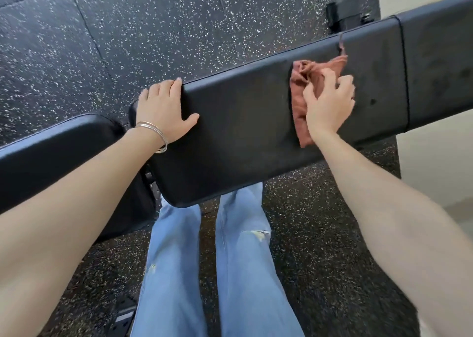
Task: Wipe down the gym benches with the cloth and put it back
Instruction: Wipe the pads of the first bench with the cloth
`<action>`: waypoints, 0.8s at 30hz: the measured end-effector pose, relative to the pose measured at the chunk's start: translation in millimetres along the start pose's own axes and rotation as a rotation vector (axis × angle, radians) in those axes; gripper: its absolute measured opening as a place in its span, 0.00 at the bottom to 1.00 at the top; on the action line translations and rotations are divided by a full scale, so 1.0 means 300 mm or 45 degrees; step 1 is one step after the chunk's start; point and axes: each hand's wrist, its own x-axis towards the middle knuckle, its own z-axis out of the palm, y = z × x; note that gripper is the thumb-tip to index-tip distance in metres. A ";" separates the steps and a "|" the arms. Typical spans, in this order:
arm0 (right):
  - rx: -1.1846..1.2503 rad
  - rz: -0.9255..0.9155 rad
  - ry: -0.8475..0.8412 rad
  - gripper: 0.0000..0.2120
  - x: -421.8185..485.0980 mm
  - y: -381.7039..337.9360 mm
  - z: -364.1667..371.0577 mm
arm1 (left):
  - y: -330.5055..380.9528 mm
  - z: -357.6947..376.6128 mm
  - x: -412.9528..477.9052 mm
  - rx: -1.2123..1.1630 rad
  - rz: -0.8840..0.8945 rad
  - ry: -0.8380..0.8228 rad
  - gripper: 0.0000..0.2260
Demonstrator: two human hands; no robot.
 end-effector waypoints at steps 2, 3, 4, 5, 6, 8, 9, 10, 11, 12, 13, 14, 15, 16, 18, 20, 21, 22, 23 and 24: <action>0.021 0.259 0.054 0.18 0.081 0.009 -0.002 | 0.039 0.005 0.028 0.002 0.020 -0.003 0.37; 0.014 0.284 0.063 0.19 0.095 -0.024 0.005 | 0.062 0.005 0.043 0.003 0.010 -0.005 0.37; 0.003 0.231 0.052 0.19 0.092 -0.075 0.013 | 0.088 0.003 0.055 0.006 -0.003 -0.015 0.38; -0.004 0.119 0.029 0.18 0.074 -0.137 0.024 | 0.112 0.001 0.065 0.009 -0.010 -0.027 0.38; -0.013 -0.024 -0.003 0.18 0.049 -0.200 0.039 | 0.132 -0.001 0.075 0.011 -0.007 -0.036 0.39; -0.063 -0.317 -0.077 0.17 0.014 -0.300 0.067 | 0.157 -0.009 0.092 0.017 0.005 -0.045 0.40; -0.080 -0.420 -0.129 0.17 0.019 -0.328 0.069 | 0.167 -0.017 0.100 0.023 0.000 -0.055 0.40; -0.093 -0.499 -0.184 0.17 0.033 -0.336 0.066 | 0.169 -0.021 0.103 0.025 -0.008 -0.065 0.40; -0.094 -0.572 -0.219 0.17 0.046 -0.328 0.061 | 0.165 -0.024 0.101 0.027 -0.013 -0.074 0.40; -0.079 -0.633 -0.231 0.17 0.068 -0.301 0.052 | 0.168 -0.028 0.101 0.032 -0.016 -0.083 0.40; -0.064 -0.660 -0.216 0.16 0.095 -0.259 0.037 | 0.174 -0.032 0.101 0.032 -0.018 -0.086 0.40; -0.064 -0.643 -0.184 0.16 0.127 -0.209 0.022 | 0.183 -0.036 0.102 0.027 -0.018 -0.082 0.40; -0.073 -0.595 -0.157 0.16 0.163 -0.154 0.007 | 0.195 -0.042 0.104 0.023 -0.015 -0.078 0.40; -0.081 -0.528 -0.143 0.17 0.199 -0.096 -0.006 | 0.208 -0.046 0.109 0.019 -0.012 -0.076 0.39; -0.064 -0.373 -0.104 0.17 0.256 -0.001 -0.023 | 0.244 -0.048 0.129 0.007 0.001 -0.075 0.39; -0.009 -0.218 -0.033 0.16 0.258 0.024 -0.021 | 0.287 -0.048 0.149 -0.002 0.004 -0.083 0.39; 0.022 -0.145 0.009 0.15 0.234 0.012 -0.012 | 0.306 -0.048 0.159 -0.007 -0.004 -0.082 0.39; 0.057 -0.100 0.033 0.14 0.196 -0.009 -0.004 | 0.323 -0.046 0.166 -0.014 -0.016 -0.080 0.39; 0.084 -0.100 0.042 0.13 0.145 -0.028 0.001 | 0.335 -0.045 0.172 -0.021 -0.027 -0.076 0.39; 0.098 -0.160 0.032 0.12 0.088 -0.036 0.003 | 0.342 -0.045 0.176 -0.025 -0.030 -0.072 0.39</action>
